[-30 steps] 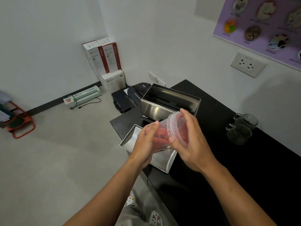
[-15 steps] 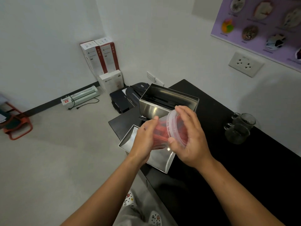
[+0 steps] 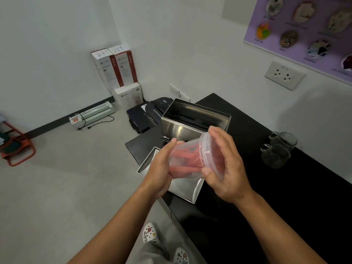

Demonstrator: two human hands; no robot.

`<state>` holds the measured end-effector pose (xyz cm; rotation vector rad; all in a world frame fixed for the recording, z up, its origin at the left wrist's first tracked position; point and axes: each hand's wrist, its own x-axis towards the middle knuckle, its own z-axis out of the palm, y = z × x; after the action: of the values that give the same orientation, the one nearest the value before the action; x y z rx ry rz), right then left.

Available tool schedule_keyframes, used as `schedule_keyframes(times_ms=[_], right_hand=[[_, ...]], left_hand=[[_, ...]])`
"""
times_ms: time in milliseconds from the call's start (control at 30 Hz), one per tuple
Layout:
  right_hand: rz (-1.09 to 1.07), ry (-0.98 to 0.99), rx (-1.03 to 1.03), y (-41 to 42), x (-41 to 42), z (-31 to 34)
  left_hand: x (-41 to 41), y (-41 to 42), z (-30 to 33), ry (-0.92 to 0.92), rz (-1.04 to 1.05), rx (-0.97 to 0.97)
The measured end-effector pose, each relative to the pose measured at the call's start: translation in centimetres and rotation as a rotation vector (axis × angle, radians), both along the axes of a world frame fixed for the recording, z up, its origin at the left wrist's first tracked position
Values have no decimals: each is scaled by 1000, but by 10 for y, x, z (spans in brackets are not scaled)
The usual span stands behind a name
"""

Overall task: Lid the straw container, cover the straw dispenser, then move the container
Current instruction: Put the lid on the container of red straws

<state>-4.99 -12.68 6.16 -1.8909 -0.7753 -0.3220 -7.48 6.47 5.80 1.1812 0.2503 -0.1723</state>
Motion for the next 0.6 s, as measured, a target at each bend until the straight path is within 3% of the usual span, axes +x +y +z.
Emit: schedule_keyframes(times_ms=[67, 133, 400, 600], right_hand=[[59, -70, -59, -2, -1, 3], [95, -90, -93, -2, -3, 2], [80, 83, 50, 6, 0, -4], [42, 181, 130, 13, 1, -4]], left_hand=[[1, 10, 5, 108, -168, -76], [1, 10, 3, 98, -196, -45], [-8, -15, -5, 47, 188, 117], [-7, -20, -12, 24, 312, 125]])
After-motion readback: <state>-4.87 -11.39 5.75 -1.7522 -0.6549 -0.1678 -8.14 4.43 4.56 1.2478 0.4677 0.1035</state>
